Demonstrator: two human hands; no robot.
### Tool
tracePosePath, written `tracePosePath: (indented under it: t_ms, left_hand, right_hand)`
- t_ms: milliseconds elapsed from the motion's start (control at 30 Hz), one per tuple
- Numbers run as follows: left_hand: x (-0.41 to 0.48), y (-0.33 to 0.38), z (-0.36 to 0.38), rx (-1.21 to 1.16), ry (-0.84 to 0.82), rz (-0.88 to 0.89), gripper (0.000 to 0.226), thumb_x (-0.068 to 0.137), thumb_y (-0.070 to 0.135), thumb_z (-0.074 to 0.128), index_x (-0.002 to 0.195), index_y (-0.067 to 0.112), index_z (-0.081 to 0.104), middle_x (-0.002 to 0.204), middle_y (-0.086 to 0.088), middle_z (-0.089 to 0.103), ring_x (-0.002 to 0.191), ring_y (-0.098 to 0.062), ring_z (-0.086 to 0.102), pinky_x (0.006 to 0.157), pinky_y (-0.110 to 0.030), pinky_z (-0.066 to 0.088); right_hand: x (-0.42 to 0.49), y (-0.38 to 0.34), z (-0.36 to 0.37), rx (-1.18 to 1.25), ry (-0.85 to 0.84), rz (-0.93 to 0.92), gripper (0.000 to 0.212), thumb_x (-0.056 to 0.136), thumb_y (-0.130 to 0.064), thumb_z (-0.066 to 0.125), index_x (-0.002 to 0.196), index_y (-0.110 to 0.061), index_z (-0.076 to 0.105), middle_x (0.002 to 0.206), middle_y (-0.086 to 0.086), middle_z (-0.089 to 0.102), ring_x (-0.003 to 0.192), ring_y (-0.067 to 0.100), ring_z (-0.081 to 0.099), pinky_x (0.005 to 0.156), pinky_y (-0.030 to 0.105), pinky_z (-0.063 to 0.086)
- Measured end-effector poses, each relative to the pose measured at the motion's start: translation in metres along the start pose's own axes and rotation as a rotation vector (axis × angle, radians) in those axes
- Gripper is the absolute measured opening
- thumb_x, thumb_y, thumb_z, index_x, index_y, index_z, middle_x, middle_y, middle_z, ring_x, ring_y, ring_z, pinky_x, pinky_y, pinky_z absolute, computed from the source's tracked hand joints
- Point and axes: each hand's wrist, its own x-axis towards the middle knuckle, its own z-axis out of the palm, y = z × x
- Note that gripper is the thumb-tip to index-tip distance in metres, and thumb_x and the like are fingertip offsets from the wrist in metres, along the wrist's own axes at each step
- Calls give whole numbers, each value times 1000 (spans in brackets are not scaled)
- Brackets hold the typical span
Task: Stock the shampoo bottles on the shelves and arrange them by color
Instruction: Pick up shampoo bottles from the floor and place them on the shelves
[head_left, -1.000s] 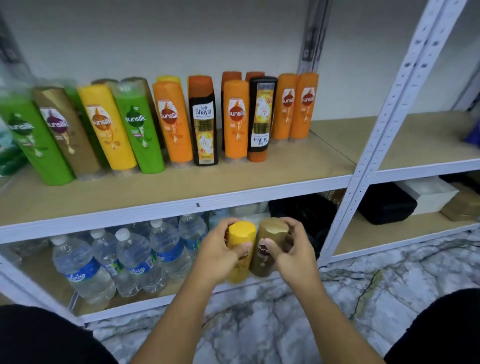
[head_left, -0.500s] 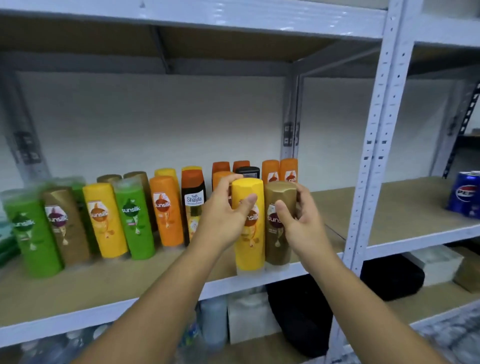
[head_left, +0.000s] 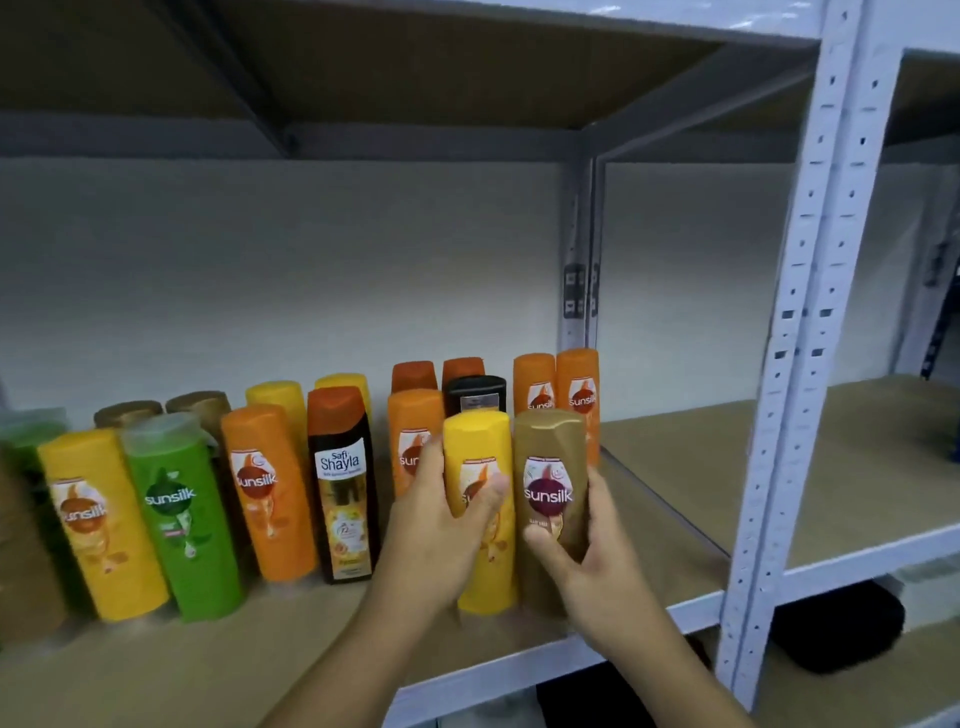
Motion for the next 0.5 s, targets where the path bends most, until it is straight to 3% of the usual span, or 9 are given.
tracePosePath:
  t_ms: [67, 133, 233, 300, 400, 500]
  left_hand:
    - [-5, -11, 2, 54, -110, -57, 59, 86, 49, 72, 132, 46, 36, 120, 25, 61, 104, 7, 60, 85, -19, 51]
    - [-9, -26, 3, 132, -195, -100, 71, 82, 50, 76, 134, 48, 27, 123, 27, 56, 110, 5, 57, 91, -23, 49]
    - [-10, -44, 2, 275, -300, -128, 83, 77, 57, 78, 138, 51, 22, 131, 25, 53, 119, -3, 54, 102, -32, 49]
    - [-12, -52, 4, 331, -377, -114, 88, 78, 57, 77, 143, 51, 19, 138, 24, 49, 122, -2, 50, 103, -29, 47]
    - [-13, -54, 12, 354, -367, -64, 85, 80, 55, 76, 147, 45, 24, 140, 22, 49, 117, 0, 48, 97, -23, 45]
    - [-12, -54, 25, 369, -299, -80, 77, 79, 55, 77, 143, 39, 38, 133, 19, 56, 116, -6, 55, 97, -28, 50]
  right_hand:
    - [-7, 15, -7, -79, -81, 69, 71, 87, -32, 77, 131, -64, 32, 125, -35, 57, 120, -8, 54, 100, 26, 50]
    - [-11, 23, -15, -174, -147, 110, 70, 86, -30, 78, 127, -61, 32, 119, -44, 55, 118, -15, 51, 100, 18, 45]
    - [-9, 29, -23, -263, -144, 151, 63, 85, -30, 79, 123, -57, 37, 115, -45, 55, 111, -24, 48, 89, 4, 40]
    - [-5, 31, -23, -303, -105, 163, 57, 84, -29, 79, 121, -50, 41, 113, -42, 56, 108, -22, 50, 79, 0, 40]
    - [3, 36, -25, -330, -43, 168, 57, 83, -25, 81, 122, -43, 44, 113, -36, 59, 109, -17, 53, 78, 2, 42]
    - [11, 41, -29, -340, 2, 199, 57, 82, -27, 82, 123, -39, 45, 114, -27, 62, 109, -8, 56, 85, 14, 47]
